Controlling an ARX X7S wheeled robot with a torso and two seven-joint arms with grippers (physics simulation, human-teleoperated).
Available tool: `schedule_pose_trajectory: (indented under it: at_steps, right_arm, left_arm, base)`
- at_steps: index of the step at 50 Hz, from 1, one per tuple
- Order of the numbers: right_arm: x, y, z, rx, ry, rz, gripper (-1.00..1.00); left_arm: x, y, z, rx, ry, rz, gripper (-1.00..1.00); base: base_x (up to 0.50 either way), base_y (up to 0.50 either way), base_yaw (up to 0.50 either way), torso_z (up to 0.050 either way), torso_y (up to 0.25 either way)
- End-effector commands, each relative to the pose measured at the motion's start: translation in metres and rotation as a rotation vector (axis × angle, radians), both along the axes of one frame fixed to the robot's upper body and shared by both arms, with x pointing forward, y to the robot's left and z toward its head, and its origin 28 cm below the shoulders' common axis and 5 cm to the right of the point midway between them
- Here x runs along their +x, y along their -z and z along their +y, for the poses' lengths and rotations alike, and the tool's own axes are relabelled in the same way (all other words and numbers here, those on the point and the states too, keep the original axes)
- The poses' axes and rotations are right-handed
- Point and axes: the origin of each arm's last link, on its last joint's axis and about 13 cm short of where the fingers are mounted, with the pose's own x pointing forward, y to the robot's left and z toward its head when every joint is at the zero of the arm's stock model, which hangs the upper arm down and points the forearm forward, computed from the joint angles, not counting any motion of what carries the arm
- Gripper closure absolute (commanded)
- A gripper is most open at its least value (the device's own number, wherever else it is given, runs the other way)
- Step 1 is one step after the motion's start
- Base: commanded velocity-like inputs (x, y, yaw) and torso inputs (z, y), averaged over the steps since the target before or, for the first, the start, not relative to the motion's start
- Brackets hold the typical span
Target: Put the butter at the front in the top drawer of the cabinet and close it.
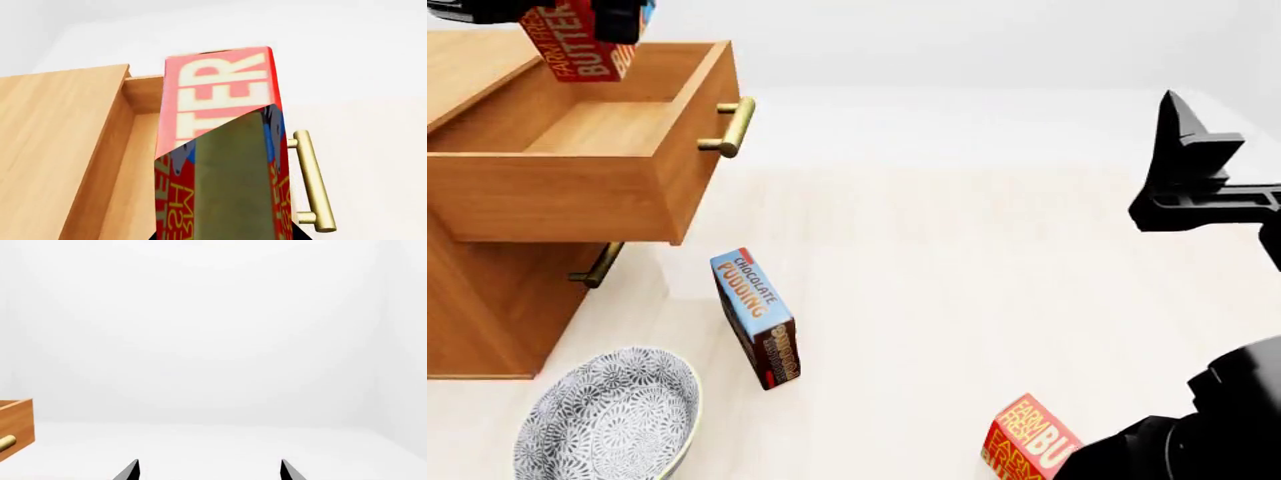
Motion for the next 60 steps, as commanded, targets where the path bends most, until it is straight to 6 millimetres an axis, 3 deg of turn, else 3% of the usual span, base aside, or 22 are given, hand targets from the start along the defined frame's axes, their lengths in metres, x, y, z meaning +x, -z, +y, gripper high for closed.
schedule_pose_trajectory:
  at_steps: [1,17,30,60]
  right_arm:
    - [-0.003,0.007,0.000,0.007,-0.004,0.013,-1.00]
    - [-0.003,0.015,0.001,0.023,-0.029,0.023,-1.00]
    - [-0.005,0.020,0.002,0.031,-0.034,0.020,-1.00]
    - [-0.009,0.023,0.001,0.037,-0.046,0.025,-1.00]
  left_arm:
    - [-0.002,0.001,0.000,-0.041,-0.065,0.003,1.00]
    - [0.017,0.029,-0.005,-0.068,-0.126,-0.016,1.00]
    - [0.026,0.037,-0.008,-0.022,-0.157,-0.059,1.00]
    - [0.026,0.033,0.001,0.056,-0.248,-0.114,1.00]
  base:
    - [0.00,0.00,0.00,0.010,0.000]
    - [0.00,0.00,0.00,0.000,0.001]
    - [0.00,0.00,0.00,0.001,0.001]
    - [0.00,0.00,0.00,0.001,0.001]
